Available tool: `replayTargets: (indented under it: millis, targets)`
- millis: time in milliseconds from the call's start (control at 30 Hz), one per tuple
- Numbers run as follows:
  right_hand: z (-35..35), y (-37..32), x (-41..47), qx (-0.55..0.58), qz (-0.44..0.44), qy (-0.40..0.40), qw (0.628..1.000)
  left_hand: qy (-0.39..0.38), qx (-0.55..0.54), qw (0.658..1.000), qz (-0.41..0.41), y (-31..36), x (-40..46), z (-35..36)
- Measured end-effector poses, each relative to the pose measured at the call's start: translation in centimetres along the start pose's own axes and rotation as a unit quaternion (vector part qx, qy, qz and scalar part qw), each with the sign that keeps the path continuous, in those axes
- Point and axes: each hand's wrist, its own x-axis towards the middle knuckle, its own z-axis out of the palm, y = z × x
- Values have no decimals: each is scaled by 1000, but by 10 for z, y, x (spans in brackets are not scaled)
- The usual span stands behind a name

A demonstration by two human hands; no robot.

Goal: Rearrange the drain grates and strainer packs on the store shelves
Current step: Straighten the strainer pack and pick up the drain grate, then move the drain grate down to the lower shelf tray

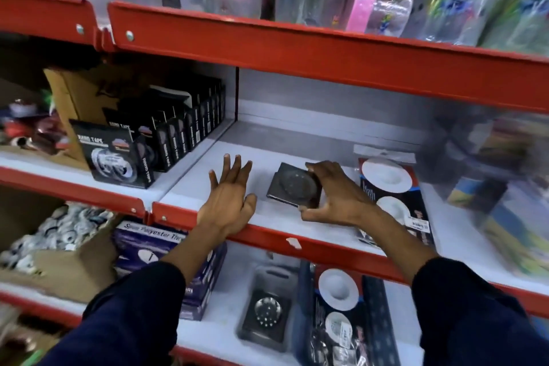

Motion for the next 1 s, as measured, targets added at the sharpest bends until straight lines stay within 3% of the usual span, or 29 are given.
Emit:
replayTargets:
  millis: [233,500,800,1000]
  targets:
    - [12,-20,-99,-35,-111,58,992,-22,10,1000,-7,4,-5,0]
    - [99,-19,-151,-36,-240,60,968,-21,10,1000,-18,4,-6,2]
    - [218,-4,-112,-41,-19,-152,987,-23,-6,999,-34,3,-1,2]
    - [261,-5,-88,-76,9,-244,967,-11,-18,999,-31,1,0,2]
